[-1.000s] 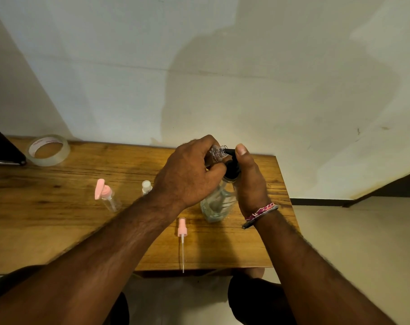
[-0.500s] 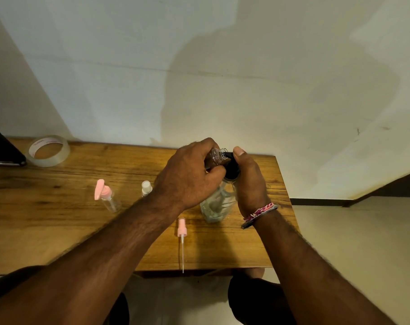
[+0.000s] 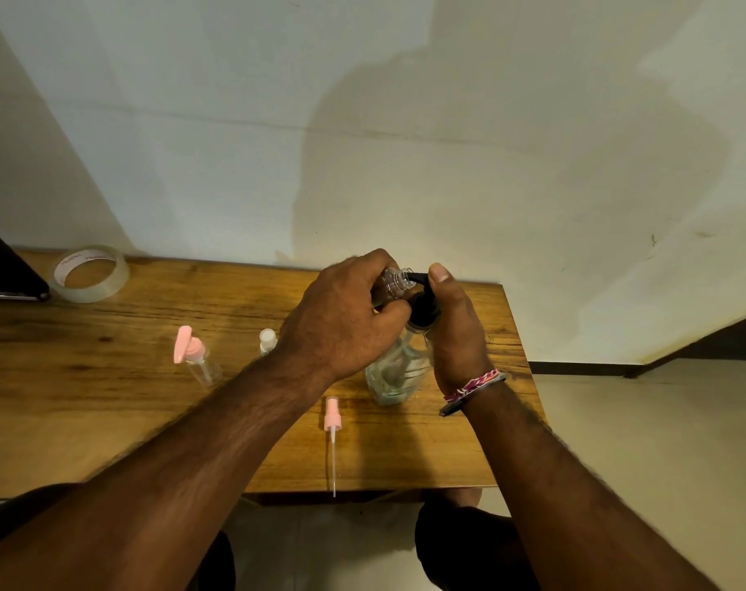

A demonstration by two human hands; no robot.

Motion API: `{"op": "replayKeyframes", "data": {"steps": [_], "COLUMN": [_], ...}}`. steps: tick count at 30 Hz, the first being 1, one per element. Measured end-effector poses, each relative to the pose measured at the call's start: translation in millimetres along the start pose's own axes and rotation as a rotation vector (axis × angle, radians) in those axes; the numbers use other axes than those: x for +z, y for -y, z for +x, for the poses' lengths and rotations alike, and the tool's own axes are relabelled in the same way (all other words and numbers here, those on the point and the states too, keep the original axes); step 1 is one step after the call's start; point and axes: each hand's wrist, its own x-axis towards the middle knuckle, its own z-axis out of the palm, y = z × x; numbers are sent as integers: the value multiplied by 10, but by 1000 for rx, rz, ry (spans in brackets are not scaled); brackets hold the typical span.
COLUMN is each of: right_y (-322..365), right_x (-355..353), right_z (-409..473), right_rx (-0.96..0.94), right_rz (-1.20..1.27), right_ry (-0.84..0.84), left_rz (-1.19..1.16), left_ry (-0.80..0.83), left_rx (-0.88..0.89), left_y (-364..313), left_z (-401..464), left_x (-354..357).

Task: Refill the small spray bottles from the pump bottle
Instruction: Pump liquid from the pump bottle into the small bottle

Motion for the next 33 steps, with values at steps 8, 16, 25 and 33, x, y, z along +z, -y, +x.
{"op": "replayKeyframes", "data": {"steps": [8, 16, 25, 33], "right_y": [-47, 7, 6, -29], "right_x": [-26, 7, 1, -5], "right_z": [10, -24, -32, -22], "right_rx": [29, 1, 4, 56], "right_rz": [45, 17, 18, 66], "right_ry": [-58, -20, -13, -97], "left_rz": [1, -15, -18, 8], "left_ry": [9, -4, 1, 11], "left_rx": [-2, 3, 2, 3], "left_y": [18, -6, -11, -5], "left_z": [-10, -7, -14, -16], "left_x": [7, -3, -7, 11]}}
